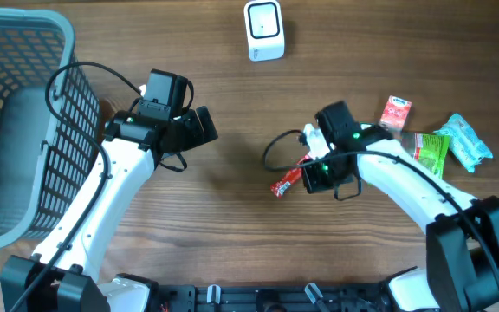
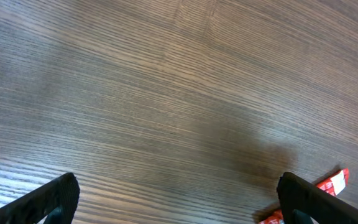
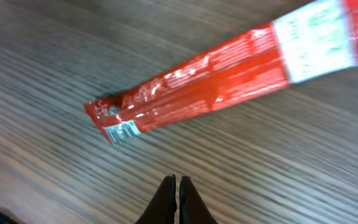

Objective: Scan the item barcode

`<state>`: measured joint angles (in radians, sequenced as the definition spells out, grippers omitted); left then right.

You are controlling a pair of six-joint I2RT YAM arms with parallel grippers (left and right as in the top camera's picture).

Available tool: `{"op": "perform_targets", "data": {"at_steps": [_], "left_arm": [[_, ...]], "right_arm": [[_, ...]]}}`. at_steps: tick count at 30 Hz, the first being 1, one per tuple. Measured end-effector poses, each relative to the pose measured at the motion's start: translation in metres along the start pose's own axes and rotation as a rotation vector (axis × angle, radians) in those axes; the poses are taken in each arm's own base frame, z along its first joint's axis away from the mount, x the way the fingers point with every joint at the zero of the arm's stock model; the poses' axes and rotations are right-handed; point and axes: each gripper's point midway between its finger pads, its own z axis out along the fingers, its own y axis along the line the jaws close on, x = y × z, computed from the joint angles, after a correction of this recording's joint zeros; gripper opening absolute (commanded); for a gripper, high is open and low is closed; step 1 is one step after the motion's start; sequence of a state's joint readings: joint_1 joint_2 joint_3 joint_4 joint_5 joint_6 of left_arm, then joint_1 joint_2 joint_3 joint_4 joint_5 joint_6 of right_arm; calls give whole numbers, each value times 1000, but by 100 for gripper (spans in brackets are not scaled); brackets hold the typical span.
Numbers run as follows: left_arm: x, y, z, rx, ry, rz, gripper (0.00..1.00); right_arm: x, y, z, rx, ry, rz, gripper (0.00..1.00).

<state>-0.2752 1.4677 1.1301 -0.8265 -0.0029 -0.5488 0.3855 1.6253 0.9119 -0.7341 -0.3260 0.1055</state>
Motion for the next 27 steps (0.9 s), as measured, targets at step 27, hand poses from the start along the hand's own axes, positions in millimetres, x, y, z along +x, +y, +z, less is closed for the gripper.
{"op": "perform_targets", "data": {"at_steps": [27], "left_arm": [[0, 0, 0, 0, 0, 0, 100]], "right_arm": [[-104, 20, 18, 85, -511, -125, 26]]}}
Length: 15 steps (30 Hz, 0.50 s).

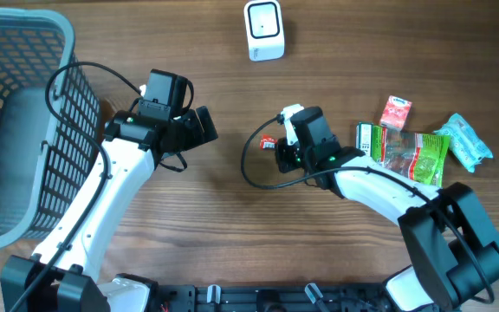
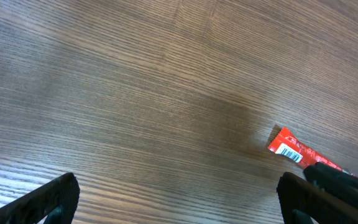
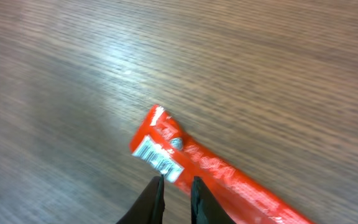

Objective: Scan the item barcode
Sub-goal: 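Lift the stick with the right gripper and raise it upright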

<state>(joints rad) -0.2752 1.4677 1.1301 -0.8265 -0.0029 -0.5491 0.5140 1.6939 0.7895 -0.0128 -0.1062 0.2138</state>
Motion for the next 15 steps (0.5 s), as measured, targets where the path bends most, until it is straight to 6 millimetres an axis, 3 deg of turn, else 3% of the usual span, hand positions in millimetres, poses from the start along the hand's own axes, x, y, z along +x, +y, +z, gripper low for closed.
{"op": "perform_targets", "data": {"at_steps": [3, 6, 9, 12, 15], "left_arm": [[0, 0, 0, 0, 0, 0, 100], [0, 0, 0, 0, 0, -3, 100], [0, 0, 0, 0, 0, -3, 100], [0, 0, 0, 0, 0, -3, 100], [0, 0, 0, 0, 0, -3, 100]], "right_arm": [[2, -22, -8, 61, 41, 4, 63], [-14, -51, -38, 123, 23, -61, 73], [-17, -69, -61, 156, 45, -201, 71], [1, -68, -59, 109, 123, -354, 65], [16, -63, -45, 41, 181, -474, 61]]}}
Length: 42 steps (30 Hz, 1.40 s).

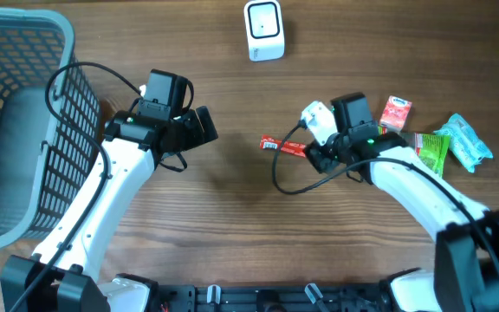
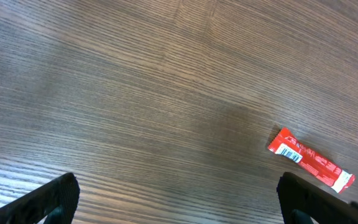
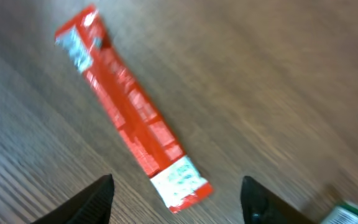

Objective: Scan the item barcode
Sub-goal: 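Lift the stick with the right gripper and raise it upright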

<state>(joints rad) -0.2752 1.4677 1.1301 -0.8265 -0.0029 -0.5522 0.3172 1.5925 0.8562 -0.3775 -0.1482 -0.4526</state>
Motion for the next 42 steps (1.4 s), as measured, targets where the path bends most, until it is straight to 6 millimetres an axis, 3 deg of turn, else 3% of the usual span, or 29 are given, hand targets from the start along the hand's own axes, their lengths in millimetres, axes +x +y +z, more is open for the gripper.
{"op": "perform_targets", "data": {"at_steps": [6, 11, 15, 22, 25, 27, 31, 42], "left_arm": [[0, 0, 0, 0, 0, 0, 100], [0, 0, 0, 0, 0, 0, 100], [0, 0, 0, 0, 0, 0, 100], [0, 0, 0, 0, 0, 0, 100], [0, 0, 0, 0, 0, 0, 100], [0, 0, 0, 0, 0, 0, 100], [0, 0, 0, 0, 0, 0, 100], [0, 0, 0, 0, 0, 0, 100]], "right_arm": [[24, 6, 32, -50, 93, -76, 56], [20, 5, 37, -57, 85, -82, 50], [19, 5, 37, -58, 84, -78, 43], [20, 1, 37, -40, 93, -72, 47], [20, -3, 34, -12, 107, -40, 57], [19, -3, 28, -7, 103, -29, 57], [13, -4, 14, 1, 87, -21, 57], [20, -1, 19, -7, 105, -13, 51]]}}
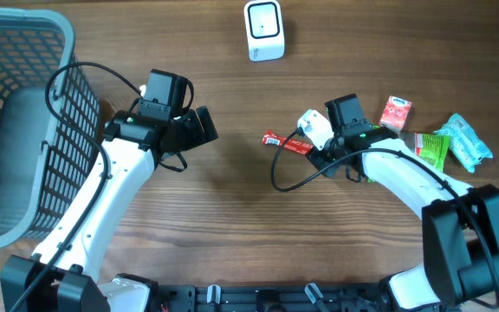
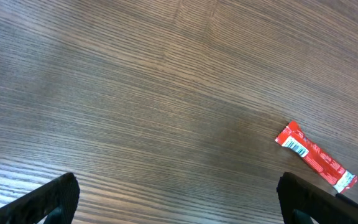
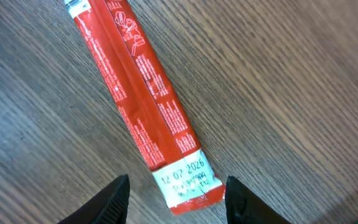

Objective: Scan the item barcode
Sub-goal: 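Lift the stick with the right gripper and raise it upright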

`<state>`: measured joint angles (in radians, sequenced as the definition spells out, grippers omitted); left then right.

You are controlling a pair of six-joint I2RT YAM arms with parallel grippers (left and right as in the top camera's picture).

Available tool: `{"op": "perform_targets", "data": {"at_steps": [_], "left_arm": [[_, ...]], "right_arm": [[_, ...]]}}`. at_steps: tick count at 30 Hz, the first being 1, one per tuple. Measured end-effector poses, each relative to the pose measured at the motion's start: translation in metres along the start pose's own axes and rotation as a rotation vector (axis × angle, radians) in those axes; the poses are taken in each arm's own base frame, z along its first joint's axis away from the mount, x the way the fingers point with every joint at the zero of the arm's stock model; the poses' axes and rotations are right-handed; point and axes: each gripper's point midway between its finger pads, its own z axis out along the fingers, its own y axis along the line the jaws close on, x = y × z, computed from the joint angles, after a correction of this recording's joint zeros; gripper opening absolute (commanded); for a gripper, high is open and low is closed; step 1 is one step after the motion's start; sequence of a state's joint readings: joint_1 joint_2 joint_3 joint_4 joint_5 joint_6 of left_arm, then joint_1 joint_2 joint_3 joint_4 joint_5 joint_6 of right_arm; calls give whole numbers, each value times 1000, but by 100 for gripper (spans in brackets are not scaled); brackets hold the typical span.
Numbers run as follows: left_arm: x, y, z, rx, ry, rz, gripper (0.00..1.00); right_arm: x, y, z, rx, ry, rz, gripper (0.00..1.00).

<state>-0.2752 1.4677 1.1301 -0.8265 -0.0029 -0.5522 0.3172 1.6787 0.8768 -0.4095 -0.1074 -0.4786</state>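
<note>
A red stick packet (image 1: 286,143) lies flat on the wooden table right of the middle, its barcode end (image 2: 296,146) pointing left. My right gripper (image 3: 178,202) is open just above it. Its fingertips (image 3: 114,200) stand either side of the packet's white date-stamped end (image 3: 185,178) without touching it. In the overhead view the right gripper (image 1: 312,148) sits at the packet's right end. The white scanner (image 1: 263,30) stands at the far edge. My left gripper (image 2: 179,205) is open over bare wood, left of the packet (image 2: 316,159).
A grey mesh basket (image 1: 14,130) fills the left side. Behind the right arm lie a small red carton (image 1: 395,113), a green packet (image 1: 431,152) and a teal packet (image 1: 468,143). A black cable (image 1: 284,178) loops on the table below the packet.
My right gripper has come closer to the packet's date-stamped end, its fingers now narrower and either side of it. The packet has shifted only slightly. The left arm is unchanged.
First the packet lay slanted nearer the front, my right gripper shut beside it. Then the packet was farther back, the nearly shut fingers at its barcode end. Then it lay barcode up with the gripper open to its right, and now the open fingers flank its other end.
</note>
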Motion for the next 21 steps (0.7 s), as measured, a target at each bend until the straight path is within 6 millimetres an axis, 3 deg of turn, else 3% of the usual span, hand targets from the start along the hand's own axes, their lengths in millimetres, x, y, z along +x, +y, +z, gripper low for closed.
{"op": "perform_targets", "data": {"at_steps": [2, 3, 5, 9, 12, 14, 19, 21], "left_arm": [[0, 0, 0, 0, 0, 0, 100], [0, 0, 0, 0, 0, 0, 100], [0, 0, 0, 0, 0, 0, 100], [0, 0, 0, 0, 0, 0, 100], [0, 0, 0, 0, 0, 0, 100], [0, 0, 0, 0, 0, 0, 100], [0, 0, 0, 0, 0, 0, 100], [0, 0, 0, 0, 0, 0, 100]], "right_arm": [[4, 1, 11, -9, 19, 2, 48], [6, 2, 15, -21, 26, 7, 40], [2, 1, 18, -27, 17, 17, 4], [-2, -3, 19, -13, 26, 19, 4], [2, -6, 15, 7, 59, 131, 4], [-2, -6, 4, 10, 50, 267, 4], [-44, -7, -46, -20, -135, 422, 5], [-50, -6, -53, -32, -154, 455, 5]]}}
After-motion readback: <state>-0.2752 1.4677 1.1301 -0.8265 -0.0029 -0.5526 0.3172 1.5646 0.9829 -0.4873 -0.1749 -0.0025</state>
